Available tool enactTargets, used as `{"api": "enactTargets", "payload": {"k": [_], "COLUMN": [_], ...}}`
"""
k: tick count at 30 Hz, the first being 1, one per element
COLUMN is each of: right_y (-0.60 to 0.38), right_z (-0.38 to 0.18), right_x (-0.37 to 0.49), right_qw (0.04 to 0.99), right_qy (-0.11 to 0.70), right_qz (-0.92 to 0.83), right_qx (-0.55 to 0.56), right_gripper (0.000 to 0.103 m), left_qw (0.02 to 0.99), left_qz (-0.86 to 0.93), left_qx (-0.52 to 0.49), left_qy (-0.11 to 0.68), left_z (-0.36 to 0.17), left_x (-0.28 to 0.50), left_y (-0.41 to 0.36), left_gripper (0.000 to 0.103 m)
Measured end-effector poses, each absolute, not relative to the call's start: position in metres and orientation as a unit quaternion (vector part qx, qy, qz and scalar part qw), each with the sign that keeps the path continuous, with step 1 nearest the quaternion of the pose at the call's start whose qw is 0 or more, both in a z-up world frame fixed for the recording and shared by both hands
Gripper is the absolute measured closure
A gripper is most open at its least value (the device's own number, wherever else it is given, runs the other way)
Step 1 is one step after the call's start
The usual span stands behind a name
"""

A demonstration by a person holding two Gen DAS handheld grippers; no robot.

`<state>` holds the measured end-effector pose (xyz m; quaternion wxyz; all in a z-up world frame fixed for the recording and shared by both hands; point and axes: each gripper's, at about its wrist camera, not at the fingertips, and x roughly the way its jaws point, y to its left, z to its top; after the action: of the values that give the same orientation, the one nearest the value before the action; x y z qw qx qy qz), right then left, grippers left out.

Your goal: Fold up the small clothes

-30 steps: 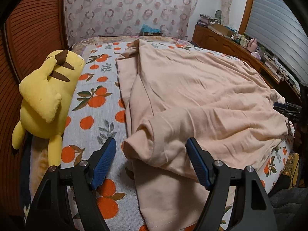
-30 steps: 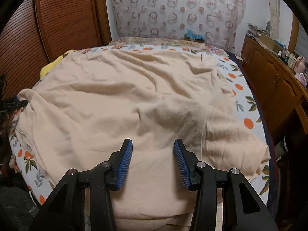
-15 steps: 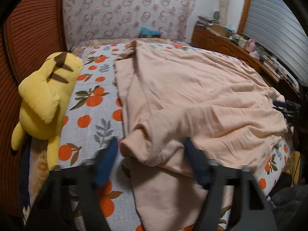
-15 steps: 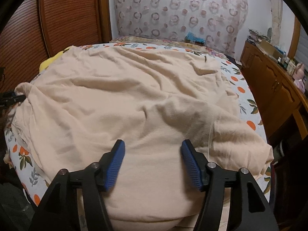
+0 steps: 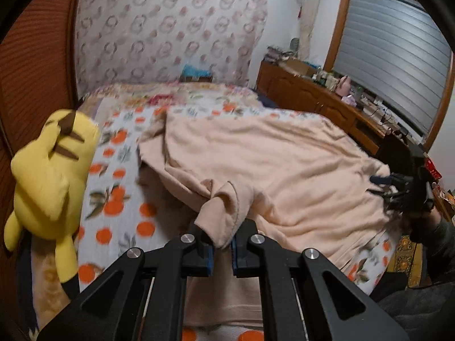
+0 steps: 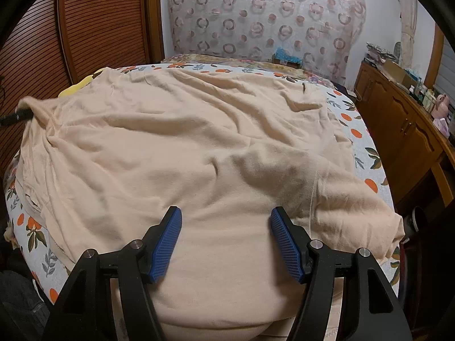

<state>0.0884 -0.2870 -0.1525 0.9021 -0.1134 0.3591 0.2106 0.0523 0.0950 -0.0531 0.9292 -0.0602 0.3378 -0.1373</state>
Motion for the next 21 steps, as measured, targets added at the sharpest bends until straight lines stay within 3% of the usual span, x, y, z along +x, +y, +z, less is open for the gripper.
{"api": "enactTargets", "payload": {"k": [12,21], "right_y": [-0.300,-0.338], "right_z": [-0.147,-0.111], "right_x": [0.086,0.060], "right_qw": [0.903,0.929], "right_qy": [0.364,0.312], "right_qz": [0.217,0.194], "right_qx": [-0.066,-0.034], "right_gripper": [0.034,0.033], "left_qw": [0.932,0.917], "left_qz": [-0.216,-0.301], "left_qx": [-0.030,-0.001], "left_qy": [0.290,0.261], "left_z": [0.001,0.043], "left_x": [0.081,0.108], "left_y": [0.028,-0.060], "left_gripper": [0.094,0.094]}}
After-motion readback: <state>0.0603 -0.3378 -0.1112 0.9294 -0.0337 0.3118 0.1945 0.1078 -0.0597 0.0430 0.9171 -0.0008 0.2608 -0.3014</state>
